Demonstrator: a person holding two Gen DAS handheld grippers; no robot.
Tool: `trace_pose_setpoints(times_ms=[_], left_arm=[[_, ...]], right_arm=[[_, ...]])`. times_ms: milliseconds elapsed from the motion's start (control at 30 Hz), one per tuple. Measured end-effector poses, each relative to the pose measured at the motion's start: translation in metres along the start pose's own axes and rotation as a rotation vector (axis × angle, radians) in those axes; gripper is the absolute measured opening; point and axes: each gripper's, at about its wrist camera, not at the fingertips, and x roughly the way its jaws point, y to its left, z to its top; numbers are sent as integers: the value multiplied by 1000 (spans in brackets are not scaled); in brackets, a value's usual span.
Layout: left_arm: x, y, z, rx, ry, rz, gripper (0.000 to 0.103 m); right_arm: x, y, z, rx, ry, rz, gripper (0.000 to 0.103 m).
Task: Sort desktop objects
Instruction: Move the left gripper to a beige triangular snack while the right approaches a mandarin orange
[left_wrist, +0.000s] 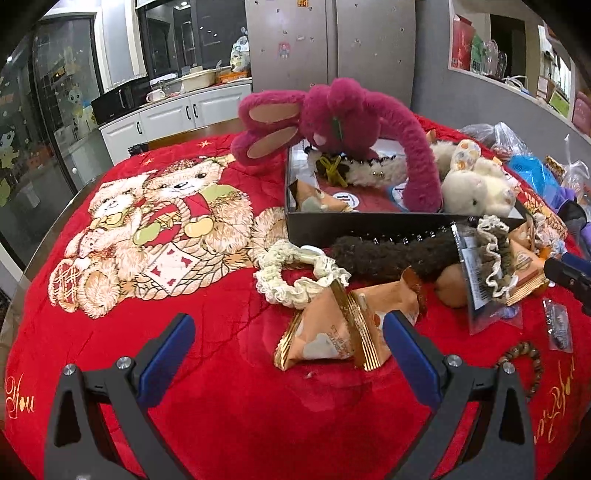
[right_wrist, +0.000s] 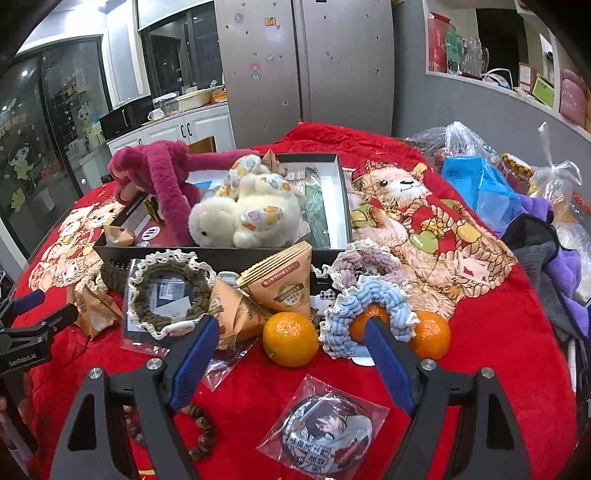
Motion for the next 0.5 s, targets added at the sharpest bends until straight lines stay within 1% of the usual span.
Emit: trace_pose_setpoints(times_ms=[167,367,500], left_arm=[[15,-3,-1,13,25,-15,103],[21,2,-2,-16,30,-46,103],[27,7,-5,-44,57,-58,103]], right_arm=[[15,-3,-2,2,31,14,83],[17,-5,-3,-7,21,14,83],[18,-5,-6,-28,22,22,83]])
